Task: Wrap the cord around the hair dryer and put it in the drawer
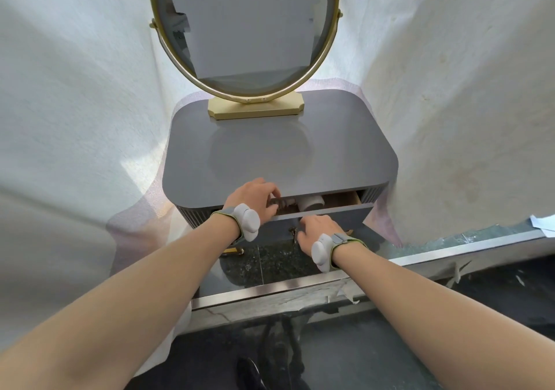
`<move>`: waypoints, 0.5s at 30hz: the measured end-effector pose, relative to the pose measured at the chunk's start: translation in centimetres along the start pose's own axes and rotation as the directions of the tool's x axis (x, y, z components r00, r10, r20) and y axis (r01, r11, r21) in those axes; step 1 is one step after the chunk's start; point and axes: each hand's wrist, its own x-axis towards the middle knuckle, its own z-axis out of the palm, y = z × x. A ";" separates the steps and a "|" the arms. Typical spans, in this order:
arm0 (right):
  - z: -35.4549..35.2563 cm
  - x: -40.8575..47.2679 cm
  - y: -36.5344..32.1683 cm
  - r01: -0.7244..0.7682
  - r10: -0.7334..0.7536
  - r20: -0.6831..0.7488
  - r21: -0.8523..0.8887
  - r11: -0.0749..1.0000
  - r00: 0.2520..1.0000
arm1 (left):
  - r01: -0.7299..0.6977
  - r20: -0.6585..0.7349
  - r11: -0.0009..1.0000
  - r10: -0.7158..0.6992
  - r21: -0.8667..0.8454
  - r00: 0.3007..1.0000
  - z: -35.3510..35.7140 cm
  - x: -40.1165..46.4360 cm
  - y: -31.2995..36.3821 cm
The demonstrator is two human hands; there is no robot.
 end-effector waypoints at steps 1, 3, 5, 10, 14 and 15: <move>-0.1 0.4 -0.2 -0.002 0.002 -0.009 0.002 1.000 1.000 | 0.017 0.010 1.000 -0.017 0.006 1.000 -0.2 0.1 -0.2; -0.3 1.0 -0.4 0.002 -0.001 -0.021 0.002 1.000 1.000 | 0.049 0.040 0.999 -0.049 0.004 0.998 -0.1 0.0 -0.7; -0.7 1.8 -0.6 0.019 -0.019 -0.024 -0.002 1.000 1.000 | 0.077 0.066 0.997 -0.076 -0.004 0.995 0.1 -0.1 -1.2; -1.4 3.0 -1.0 0.037 -0.038 -0.022 -0.033 0.999 0.999 | 0.113 0.057 0.992 -0.110 -0.048 0.992 -0.1 -0.2 -1.9; -1.4 2.7 -1.1 0.031 -0.031 -0.006 -0.022 0.999 0.999 | 0.149 0.037 0.984 -0.146 -0.098 0.989 -0.8 -0.1 -1.8; -1.6 2.5 -1.2 0.028 -0.028 -0.002 -0.022 0.999 1.000 | 0.151 0.035 0.983 -0.148 -0.101 0.988 -1.1 -0.1 -1.7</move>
